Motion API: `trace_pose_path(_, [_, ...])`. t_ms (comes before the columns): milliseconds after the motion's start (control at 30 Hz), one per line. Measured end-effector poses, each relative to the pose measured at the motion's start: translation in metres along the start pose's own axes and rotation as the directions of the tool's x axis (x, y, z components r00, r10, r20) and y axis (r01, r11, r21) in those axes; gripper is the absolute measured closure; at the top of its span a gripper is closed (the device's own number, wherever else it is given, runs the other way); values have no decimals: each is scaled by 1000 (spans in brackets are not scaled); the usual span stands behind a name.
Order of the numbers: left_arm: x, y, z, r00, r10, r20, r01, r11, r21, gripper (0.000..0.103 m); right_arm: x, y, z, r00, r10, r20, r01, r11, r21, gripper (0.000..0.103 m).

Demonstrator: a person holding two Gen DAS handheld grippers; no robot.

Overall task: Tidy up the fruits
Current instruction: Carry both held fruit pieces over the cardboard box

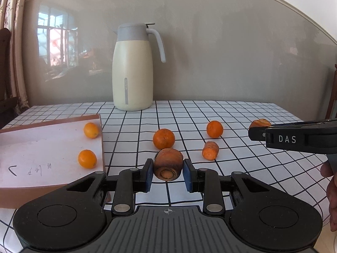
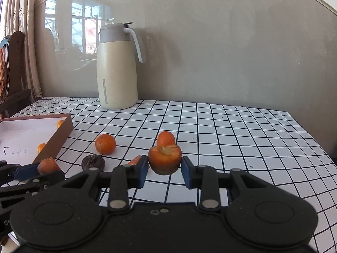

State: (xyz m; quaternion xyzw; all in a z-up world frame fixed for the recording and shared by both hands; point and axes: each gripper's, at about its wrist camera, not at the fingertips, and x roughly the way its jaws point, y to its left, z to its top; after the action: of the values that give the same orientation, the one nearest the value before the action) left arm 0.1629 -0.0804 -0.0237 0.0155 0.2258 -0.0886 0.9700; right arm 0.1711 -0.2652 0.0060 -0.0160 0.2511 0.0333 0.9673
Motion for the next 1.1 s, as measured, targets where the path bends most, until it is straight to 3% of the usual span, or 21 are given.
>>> trace_pose_path(433, [-29, 10, 6, 998, 24, 54, -24, 1000, -8, 73, -23, 22, 9, 998, 33, 54, -31, 999, -40, 78])
trace_pose_path(1100, [-48, 48, 8, 992, 93, 91, -89, 995, -41, 73, -24, 59, 17, 991, 99, 86, -94, 994, -59, 78])
